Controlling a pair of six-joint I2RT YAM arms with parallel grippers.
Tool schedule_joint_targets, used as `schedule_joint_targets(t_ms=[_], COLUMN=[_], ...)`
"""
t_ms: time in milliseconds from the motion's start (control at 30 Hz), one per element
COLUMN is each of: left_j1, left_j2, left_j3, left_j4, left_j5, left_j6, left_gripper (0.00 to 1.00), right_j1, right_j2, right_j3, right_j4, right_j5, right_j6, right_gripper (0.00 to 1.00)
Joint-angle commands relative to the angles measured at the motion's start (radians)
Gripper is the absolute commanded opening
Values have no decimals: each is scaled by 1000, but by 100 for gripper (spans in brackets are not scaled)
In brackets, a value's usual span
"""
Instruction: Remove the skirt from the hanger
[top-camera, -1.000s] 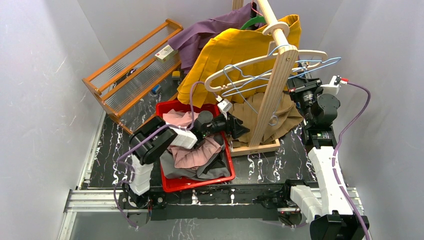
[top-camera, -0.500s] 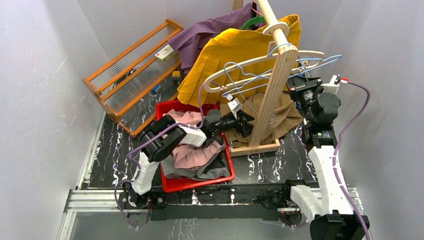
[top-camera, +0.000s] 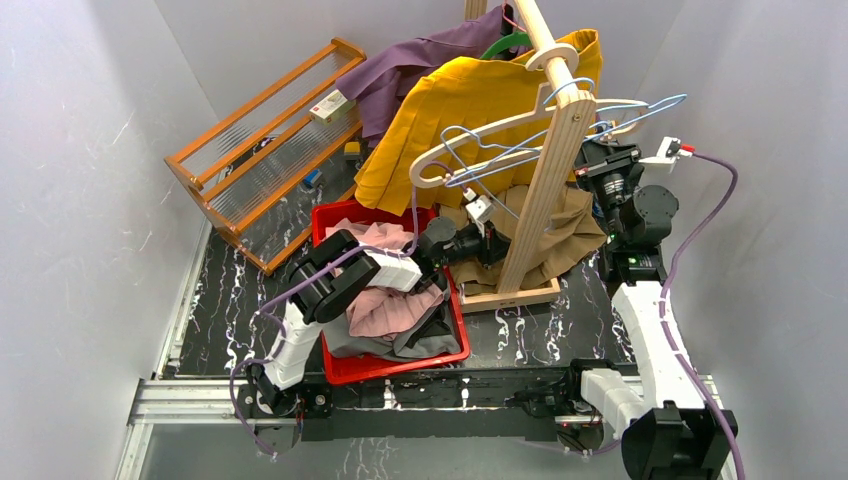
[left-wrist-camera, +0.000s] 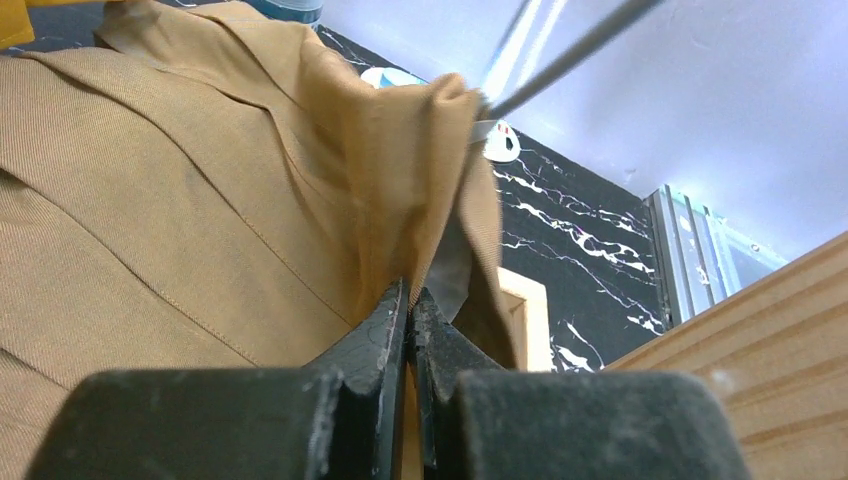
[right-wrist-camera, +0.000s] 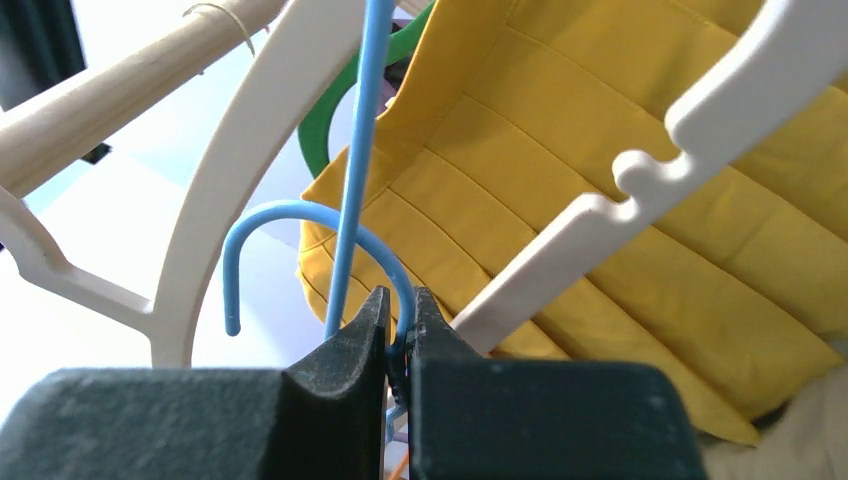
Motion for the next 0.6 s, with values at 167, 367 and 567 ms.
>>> schedule_joint_targets(t_ms=[167, 367, 567], left_j1=[-6, -12, -12], left_j2=[0, 15, -89], left_j3=[70, 41, -50], left_j4=[-18, -25, -97], left_j5=[-7, -5, -58], left_j6=[-85, -89, -16], left_gripper=[0, 0, 0], right_j1=[6, 6, 5], right_j2=[33, 48, -16], right_j3=[-146, -44, 38], right_j4=[485, 457, 40], right_j5=[51, -28, 49], right_j6=[258, 172, -56], right_gripper=[0, 0, 0])
